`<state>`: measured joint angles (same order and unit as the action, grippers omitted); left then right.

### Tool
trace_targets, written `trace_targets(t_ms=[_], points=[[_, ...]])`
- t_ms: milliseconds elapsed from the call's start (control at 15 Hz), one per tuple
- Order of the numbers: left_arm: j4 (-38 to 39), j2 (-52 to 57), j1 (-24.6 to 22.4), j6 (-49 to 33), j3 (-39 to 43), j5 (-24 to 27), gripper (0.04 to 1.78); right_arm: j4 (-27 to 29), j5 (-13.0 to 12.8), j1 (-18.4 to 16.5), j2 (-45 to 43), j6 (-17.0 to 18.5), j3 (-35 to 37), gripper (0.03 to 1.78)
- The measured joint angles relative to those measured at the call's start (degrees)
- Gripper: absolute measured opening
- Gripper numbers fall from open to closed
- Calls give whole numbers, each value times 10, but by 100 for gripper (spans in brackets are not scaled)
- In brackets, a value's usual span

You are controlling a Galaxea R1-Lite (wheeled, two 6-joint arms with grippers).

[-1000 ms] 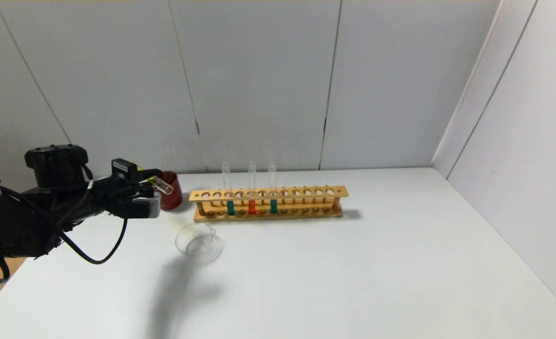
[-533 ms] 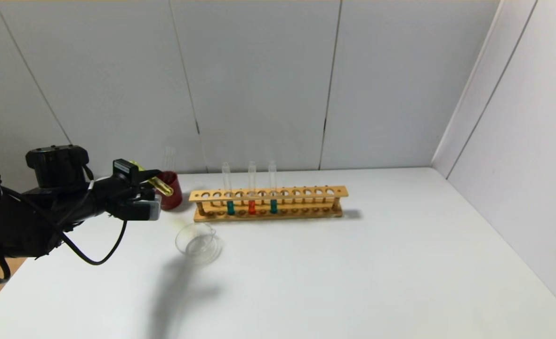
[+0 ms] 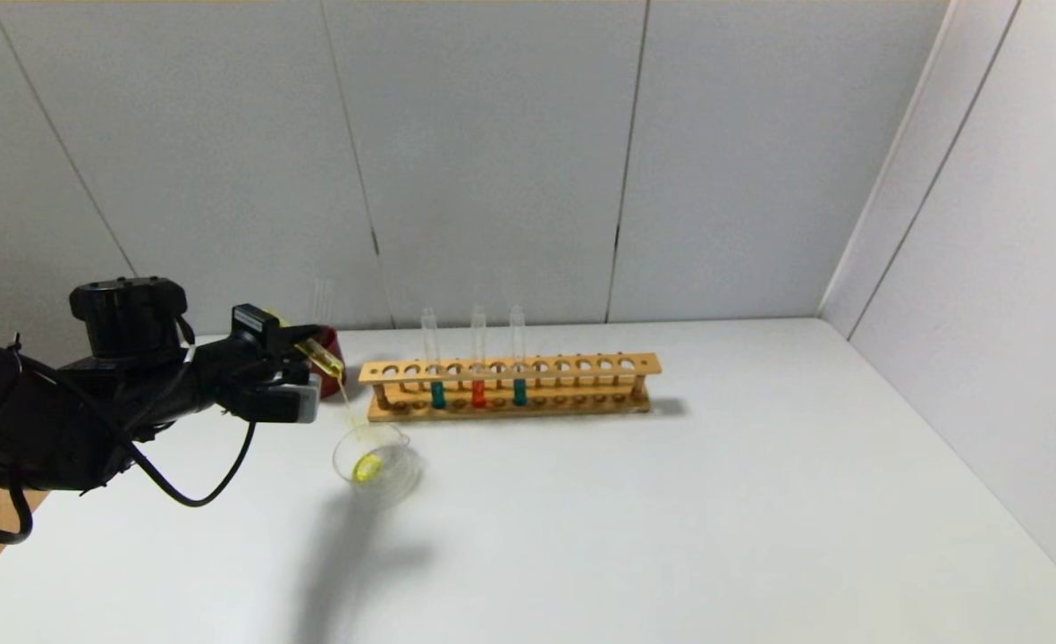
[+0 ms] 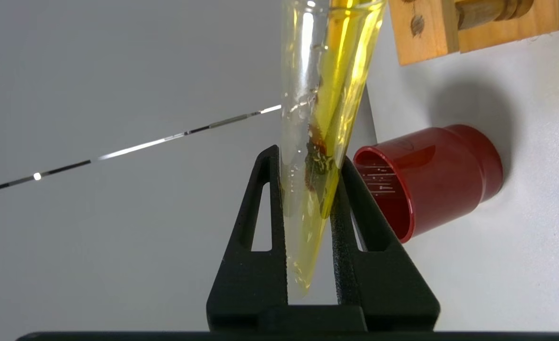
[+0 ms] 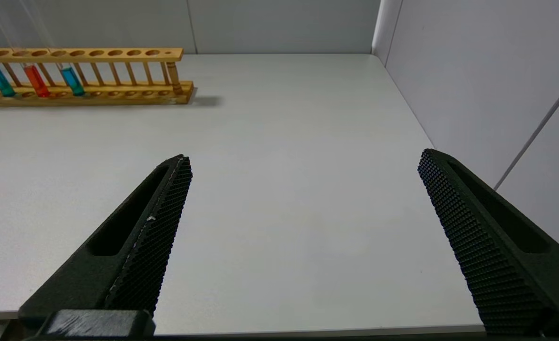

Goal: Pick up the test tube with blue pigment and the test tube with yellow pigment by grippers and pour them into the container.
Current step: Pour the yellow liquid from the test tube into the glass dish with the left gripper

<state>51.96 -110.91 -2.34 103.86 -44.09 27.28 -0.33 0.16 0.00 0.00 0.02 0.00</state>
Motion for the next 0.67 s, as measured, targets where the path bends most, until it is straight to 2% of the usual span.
trace_targets(t_ms=[667], points=[[0, -5, 11, 7, -6, 2, 32, 0, 0, 0, 0, 0, 0, 175]])
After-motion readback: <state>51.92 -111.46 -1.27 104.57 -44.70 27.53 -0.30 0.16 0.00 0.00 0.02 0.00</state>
